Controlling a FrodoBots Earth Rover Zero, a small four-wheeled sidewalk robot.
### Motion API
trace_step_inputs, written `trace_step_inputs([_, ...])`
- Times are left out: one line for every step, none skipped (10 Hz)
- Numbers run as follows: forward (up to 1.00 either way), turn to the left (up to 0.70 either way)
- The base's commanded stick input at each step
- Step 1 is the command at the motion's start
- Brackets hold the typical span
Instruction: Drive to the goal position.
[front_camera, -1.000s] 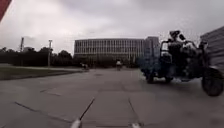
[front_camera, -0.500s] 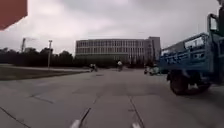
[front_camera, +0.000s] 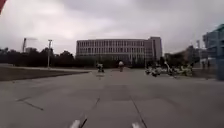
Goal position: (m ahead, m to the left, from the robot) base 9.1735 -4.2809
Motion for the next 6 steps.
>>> trace_step_inputs([0.70,0.00])
trace_step_inputs([0.70,0.00])
trace_step_inputs([0.70,0.00])
trace_step_inputs([0.70,0.00])
trace_step_inputs([0.70,0.00])
trace_step_inputs([0.70,0.00])
